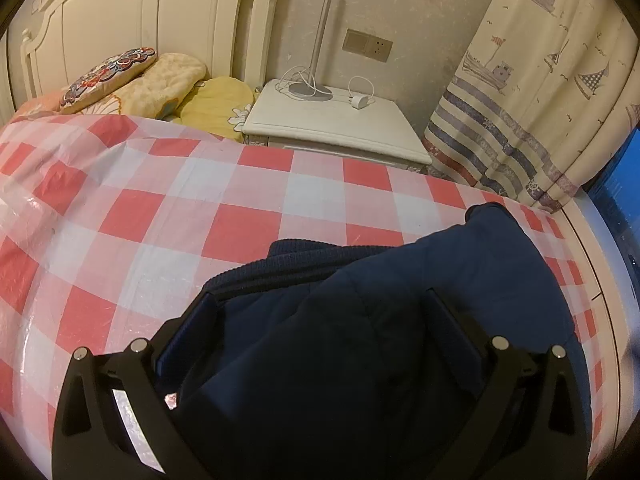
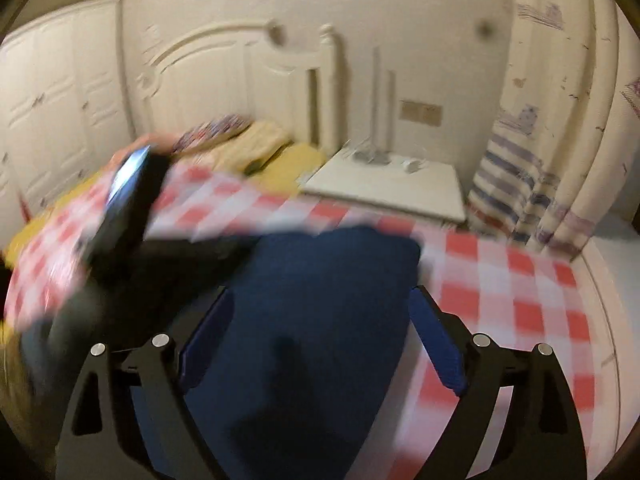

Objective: Fold large clothes

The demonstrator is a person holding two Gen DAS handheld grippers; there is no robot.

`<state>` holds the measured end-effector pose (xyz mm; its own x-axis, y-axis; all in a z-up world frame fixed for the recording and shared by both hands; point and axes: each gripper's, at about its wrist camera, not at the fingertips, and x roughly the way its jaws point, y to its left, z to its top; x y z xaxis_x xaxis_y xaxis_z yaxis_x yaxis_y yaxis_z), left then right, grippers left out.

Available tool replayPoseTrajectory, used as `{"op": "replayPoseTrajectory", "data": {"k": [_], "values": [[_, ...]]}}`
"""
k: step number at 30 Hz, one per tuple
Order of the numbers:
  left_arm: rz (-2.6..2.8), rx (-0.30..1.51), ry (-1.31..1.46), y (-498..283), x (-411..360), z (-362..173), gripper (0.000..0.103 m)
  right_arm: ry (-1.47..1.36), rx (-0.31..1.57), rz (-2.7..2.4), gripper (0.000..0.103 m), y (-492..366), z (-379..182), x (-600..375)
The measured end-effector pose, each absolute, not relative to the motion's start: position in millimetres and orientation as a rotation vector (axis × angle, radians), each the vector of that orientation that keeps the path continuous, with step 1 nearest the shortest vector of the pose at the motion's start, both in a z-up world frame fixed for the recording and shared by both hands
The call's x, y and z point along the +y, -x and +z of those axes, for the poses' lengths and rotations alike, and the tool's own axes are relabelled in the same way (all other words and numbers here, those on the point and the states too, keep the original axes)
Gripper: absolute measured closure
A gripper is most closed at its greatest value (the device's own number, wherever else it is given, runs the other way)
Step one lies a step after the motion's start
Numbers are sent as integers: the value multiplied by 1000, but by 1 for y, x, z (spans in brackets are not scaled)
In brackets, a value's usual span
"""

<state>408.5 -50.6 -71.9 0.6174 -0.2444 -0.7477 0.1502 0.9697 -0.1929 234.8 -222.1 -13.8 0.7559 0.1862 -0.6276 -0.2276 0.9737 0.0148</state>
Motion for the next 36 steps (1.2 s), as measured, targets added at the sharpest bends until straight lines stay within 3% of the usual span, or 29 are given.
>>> {"op": "replayPoseTrajectory", "data": {"k": [3, 10, 16, 22, 36], "values": [[-227, 871, 103, -408, -52, -71, 2, 110, 708, 215, 16, -206, -53, -200], [-174, 843, 27, -393, -54, -58, 2, 1, 703, 169, 12, -182, -49, -211], [-79, 587, -40, -290, -39, 11, 2, 1, 617, 227, 10, -112, -34, -206], [-122, 469, 58, -175, -23, 59, 2, -42, 519, 130, 8, -60, -5, -221], [-123, 452, -41, -51, -23, 25, 2, -65, 489, 73, 6, -8, 3, -196]]}}
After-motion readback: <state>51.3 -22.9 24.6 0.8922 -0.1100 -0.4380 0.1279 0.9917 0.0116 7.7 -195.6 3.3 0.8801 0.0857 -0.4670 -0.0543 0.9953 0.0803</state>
